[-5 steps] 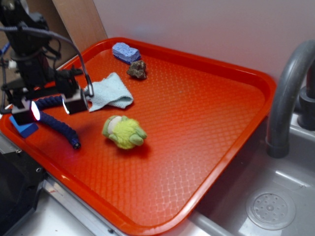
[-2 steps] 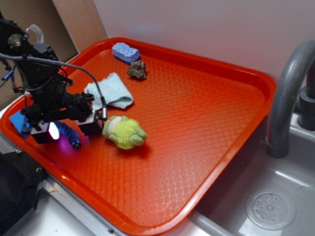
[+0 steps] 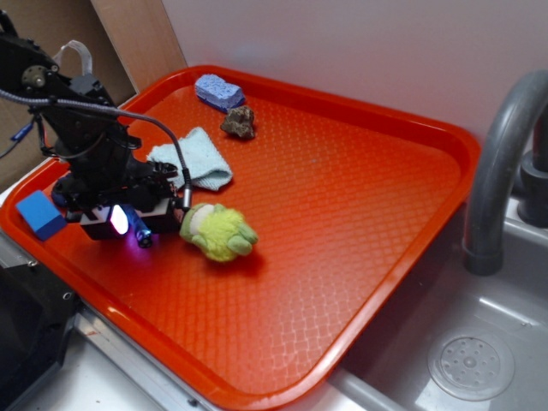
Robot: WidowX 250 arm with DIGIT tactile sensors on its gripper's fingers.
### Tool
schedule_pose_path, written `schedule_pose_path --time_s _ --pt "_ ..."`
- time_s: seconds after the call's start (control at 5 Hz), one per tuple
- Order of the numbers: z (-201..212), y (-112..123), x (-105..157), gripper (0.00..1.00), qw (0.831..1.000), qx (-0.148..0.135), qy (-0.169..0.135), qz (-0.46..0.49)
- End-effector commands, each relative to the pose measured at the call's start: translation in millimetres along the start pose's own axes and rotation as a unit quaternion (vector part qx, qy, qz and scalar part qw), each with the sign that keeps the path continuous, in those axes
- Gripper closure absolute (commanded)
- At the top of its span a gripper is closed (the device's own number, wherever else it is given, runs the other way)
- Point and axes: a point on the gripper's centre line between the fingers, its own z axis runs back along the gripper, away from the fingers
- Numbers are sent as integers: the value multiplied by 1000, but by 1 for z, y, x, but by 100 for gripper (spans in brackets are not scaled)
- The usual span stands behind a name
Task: Grab the blue rope.
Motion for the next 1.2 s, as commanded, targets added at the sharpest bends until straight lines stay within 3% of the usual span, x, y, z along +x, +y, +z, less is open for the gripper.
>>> schedule_pose_path --time_s 0.0,0.2,0.4,0.6,0.8,1.0 --pt "67 -8 21 100 993 15 -66 -98" --pt "116 -41 39 100 983 5 -79 -164" --pt "153 -62 48 100 977 -13 -61 -204" --pt "201 -88 51 100 971 -9 -14 -239" --pt "237 -96 50 100 964 -3 5 -265" --pt "266 -94 44 100 959 -21 2 -282"
